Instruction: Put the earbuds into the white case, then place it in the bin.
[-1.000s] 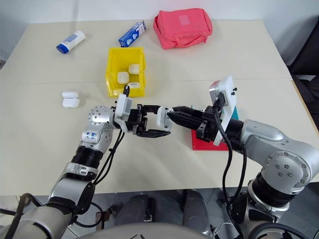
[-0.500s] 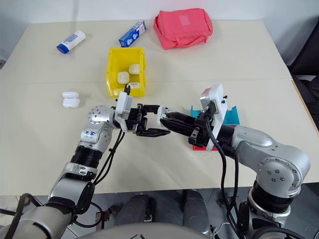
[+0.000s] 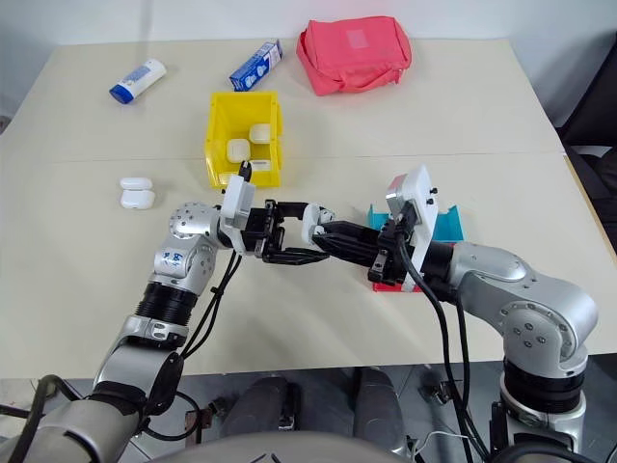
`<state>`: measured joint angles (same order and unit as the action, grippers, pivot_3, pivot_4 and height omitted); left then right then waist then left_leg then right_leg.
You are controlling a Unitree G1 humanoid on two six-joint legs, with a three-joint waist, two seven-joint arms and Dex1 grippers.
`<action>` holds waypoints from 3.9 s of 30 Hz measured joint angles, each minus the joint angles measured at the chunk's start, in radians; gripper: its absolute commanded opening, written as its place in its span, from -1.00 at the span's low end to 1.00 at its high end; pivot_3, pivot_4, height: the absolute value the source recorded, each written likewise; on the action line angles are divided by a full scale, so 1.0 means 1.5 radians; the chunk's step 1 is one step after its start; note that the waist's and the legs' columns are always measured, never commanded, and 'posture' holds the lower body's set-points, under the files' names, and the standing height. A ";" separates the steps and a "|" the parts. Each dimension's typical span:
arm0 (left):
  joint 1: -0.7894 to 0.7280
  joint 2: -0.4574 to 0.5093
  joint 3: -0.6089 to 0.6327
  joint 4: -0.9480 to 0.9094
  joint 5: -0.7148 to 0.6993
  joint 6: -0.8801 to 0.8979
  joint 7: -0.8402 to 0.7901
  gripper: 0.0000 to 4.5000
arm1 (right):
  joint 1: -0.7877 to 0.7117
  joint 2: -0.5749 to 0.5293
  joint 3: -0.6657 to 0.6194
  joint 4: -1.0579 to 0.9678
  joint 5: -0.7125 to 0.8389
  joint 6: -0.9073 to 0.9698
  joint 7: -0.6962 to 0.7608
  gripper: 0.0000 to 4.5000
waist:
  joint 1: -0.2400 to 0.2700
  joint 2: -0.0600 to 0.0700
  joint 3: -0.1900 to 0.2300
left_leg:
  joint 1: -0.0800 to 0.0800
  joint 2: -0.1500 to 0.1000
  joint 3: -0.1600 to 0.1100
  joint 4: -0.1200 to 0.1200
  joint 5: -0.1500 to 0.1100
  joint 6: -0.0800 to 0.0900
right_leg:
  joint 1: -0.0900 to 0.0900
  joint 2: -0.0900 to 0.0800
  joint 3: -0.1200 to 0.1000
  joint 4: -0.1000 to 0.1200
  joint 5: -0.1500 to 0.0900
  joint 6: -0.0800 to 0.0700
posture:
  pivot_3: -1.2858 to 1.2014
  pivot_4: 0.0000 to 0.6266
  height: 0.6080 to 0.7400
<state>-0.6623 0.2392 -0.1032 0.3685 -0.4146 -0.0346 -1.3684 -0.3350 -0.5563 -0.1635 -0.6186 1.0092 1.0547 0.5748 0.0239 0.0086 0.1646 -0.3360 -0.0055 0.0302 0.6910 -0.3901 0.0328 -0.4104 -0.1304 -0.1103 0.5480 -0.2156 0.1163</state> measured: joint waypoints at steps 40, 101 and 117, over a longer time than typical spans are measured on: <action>-0.020 0.046 -0.016 0.025 0.073 -0.029 0.016 0.23 | 0.037 -0.226 -0.008 -0.025 -0.039 -0.028 0.018 -0.48 | 0.003 -0.001 0.000 | -0.001 0.001 -0.001 0.000 -0.001 0.001 | 0.001 -0.002 -0.001 -0.006 0.001 0.000 | 0.03 -0.52 1.00; -0.191 0.088 0.114 0.243 0.163 0.032 0.436 0.23 | 0.142 -0.189 -0.181 0.099 -0.114 -0.225 0.286 0.98 | 0.006 -0.004 0.001 | 0.000 0.000 0.001 -0.004 0.001 -0.001 | 0.001 -0.001 -0.003 -0.006 0.003 0.002 | 0.03 -0.52 1.00; -0.247 0.129 0.116 0.372 0.190 -0.047 0.338 0.99 | 0.118 -0.217 -0.151 0.118 -0.118 -0.236 0.289 1.00 | 0.014 -0.005 0.001 | 0.000 0.000 0.003 -0.004 0.002 -0.002 | 0.000 0.000 -0.003 -0.005 0.003 0.002 | 0.03 -0.52 1.00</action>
<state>-1.0324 0.4330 0.0709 0.9259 -0.1298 -0.1057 -0.8609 -0.1579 -0.8815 -0.3904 -0.4422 0.8318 0.7005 1.0081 0.0445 0.0017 0.1665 -0.3356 -0.0052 0.0341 0.6846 -0.3876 0.0296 -0.4109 -0.1311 -0.1148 0.5409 -0.2113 0.1195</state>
